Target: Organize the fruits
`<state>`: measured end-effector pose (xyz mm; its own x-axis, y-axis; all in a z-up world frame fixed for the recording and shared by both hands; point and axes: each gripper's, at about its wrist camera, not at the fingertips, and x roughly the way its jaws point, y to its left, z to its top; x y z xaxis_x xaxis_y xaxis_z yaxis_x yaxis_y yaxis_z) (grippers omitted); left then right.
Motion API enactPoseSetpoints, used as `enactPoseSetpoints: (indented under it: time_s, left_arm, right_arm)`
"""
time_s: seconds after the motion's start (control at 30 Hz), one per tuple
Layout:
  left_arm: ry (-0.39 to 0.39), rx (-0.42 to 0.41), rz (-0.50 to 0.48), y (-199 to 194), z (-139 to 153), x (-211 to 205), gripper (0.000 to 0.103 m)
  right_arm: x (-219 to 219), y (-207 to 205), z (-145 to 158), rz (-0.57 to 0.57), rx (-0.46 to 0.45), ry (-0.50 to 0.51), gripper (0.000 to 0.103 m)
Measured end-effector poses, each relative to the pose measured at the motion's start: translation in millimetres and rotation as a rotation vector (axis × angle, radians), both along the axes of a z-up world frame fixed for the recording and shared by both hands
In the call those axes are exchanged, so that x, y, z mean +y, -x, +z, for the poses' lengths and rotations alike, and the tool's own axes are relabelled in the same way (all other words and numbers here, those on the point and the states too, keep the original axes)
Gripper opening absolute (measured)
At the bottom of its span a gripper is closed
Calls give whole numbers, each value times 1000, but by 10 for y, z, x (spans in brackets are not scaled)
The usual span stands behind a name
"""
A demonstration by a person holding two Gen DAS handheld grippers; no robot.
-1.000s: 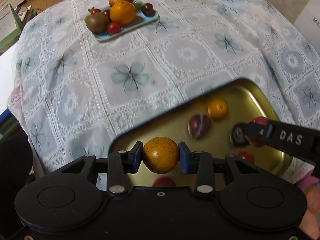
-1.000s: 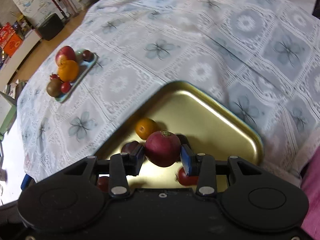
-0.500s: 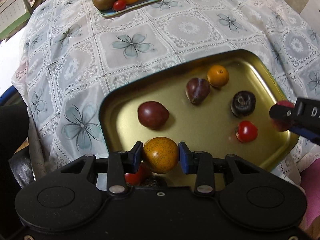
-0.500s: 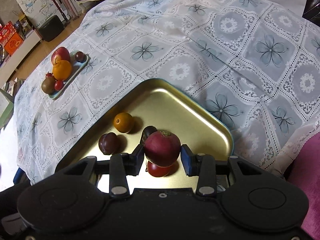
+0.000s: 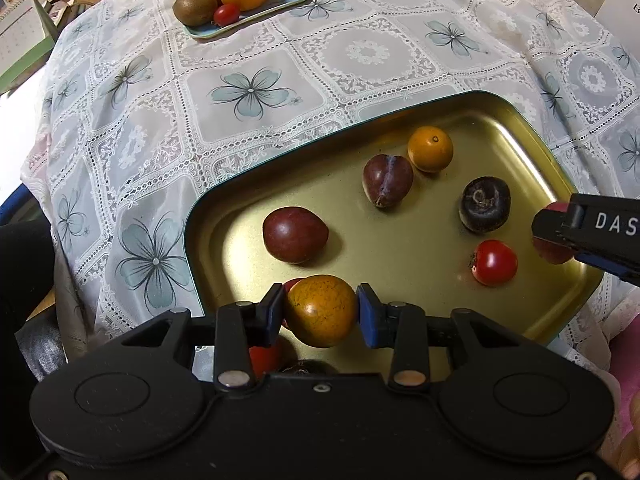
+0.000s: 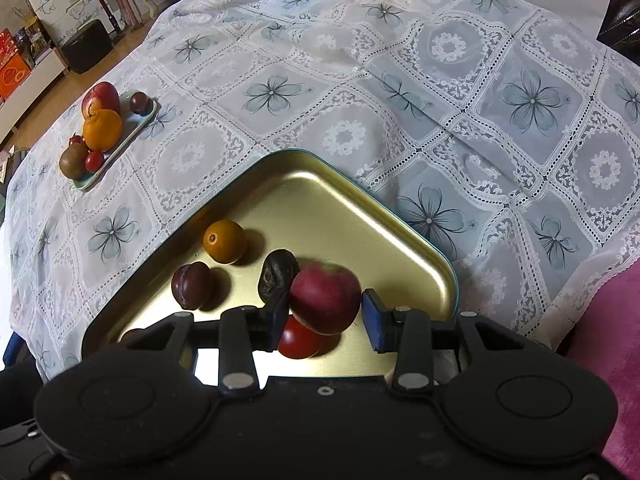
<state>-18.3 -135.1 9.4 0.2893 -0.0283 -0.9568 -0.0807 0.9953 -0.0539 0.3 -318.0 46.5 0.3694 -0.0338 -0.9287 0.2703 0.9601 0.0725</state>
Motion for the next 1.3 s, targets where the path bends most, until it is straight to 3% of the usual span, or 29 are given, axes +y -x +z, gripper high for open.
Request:
enactPoseSetpoints:
  time_s: [0.7,1.3]
  left_arm:
    - [53,18,22,107,74,56,47]
    - [46,14,64,136,94,158,47]
  right_arm:
    - [94,83,144,39,-47,-4,41]
    - [176,102,181,88,-52,1,41]
